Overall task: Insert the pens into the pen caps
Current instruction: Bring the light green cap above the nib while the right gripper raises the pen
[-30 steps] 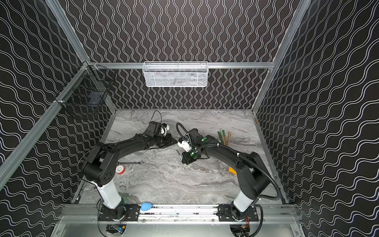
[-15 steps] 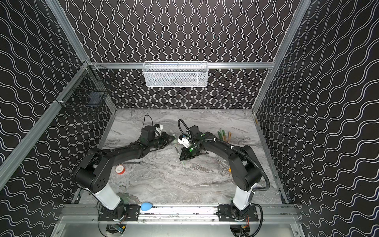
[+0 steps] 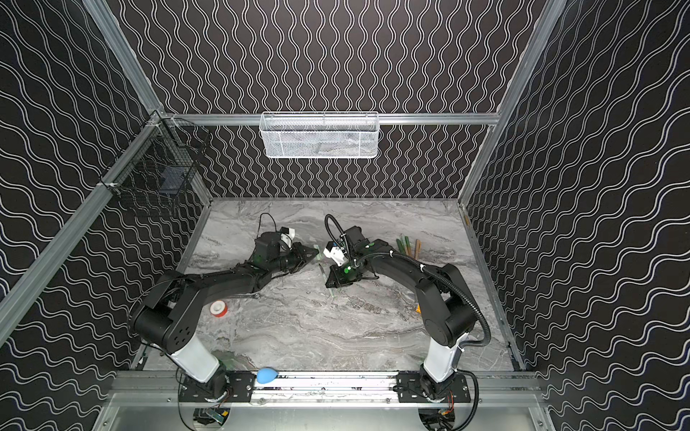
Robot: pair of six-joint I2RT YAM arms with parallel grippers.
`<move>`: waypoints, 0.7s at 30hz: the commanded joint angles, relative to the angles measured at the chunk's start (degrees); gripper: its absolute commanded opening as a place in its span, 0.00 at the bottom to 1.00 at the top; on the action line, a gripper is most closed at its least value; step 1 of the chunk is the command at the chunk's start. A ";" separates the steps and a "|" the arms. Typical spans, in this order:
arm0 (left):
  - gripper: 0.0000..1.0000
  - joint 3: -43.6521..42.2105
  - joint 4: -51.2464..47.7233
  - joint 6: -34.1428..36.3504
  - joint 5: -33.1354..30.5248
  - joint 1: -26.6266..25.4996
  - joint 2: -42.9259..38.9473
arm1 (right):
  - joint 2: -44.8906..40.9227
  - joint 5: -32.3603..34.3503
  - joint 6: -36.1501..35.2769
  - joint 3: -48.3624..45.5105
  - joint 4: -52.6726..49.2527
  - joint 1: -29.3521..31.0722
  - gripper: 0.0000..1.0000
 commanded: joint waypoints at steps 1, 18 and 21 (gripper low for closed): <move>0.05 -0.18 1.47 0.23 0.28 -0.40 -0.77 | -0.48 0.00 0.74 -0.60 2.29 -0.55 0.00; 0.05 -1.32 0.69 0.35 -0.40 -1.15 -2.33 | -1.89 -2.44 1.94 -1.41 5.12 -1.01 0.00; 0.05 -0.87 0.11 0.82 -0.36 -1.39 -2.38 | -1.80 -2.44 1.94 -1.40 5.20 -0.94 0.00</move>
